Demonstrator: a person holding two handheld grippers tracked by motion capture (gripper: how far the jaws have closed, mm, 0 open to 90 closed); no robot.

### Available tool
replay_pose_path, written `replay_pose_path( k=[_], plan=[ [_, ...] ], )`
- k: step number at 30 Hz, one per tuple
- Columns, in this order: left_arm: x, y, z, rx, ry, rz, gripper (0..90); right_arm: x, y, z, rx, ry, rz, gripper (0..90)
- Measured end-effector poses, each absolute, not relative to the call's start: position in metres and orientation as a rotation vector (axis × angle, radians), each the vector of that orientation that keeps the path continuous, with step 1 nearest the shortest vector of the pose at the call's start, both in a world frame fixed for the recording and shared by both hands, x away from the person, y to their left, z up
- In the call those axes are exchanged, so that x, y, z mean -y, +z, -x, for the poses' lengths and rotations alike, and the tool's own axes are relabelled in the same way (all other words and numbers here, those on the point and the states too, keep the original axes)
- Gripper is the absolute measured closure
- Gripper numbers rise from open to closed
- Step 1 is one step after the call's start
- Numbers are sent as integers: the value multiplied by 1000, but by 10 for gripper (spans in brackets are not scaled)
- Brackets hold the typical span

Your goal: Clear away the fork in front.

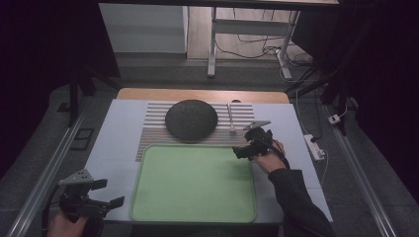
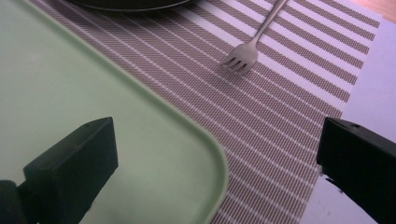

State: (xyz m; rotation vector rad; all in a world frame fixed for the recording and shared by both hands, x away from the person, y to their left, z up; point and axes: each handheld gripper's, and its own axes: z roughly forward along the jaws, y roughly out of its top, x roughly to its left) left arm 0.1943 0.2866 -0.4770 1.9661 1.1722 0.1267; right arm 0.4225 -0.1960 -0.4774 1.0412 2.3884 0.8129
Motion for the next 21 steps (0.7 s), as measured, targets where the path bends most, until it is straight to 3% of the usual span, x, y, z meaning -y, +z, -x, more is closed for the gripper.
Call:
replay_pose_path(
  k=[16, 21],
  plan=[
    [-286, -477, -194, -1167, 124, -1969, 9, 171, -496, -474, -2383, 583, -923, 0],
    [-286, -477, -195, -1167, 123, -1972, 9, 164, -501, -482, -2387, 541, -854, 141]
  ],
)
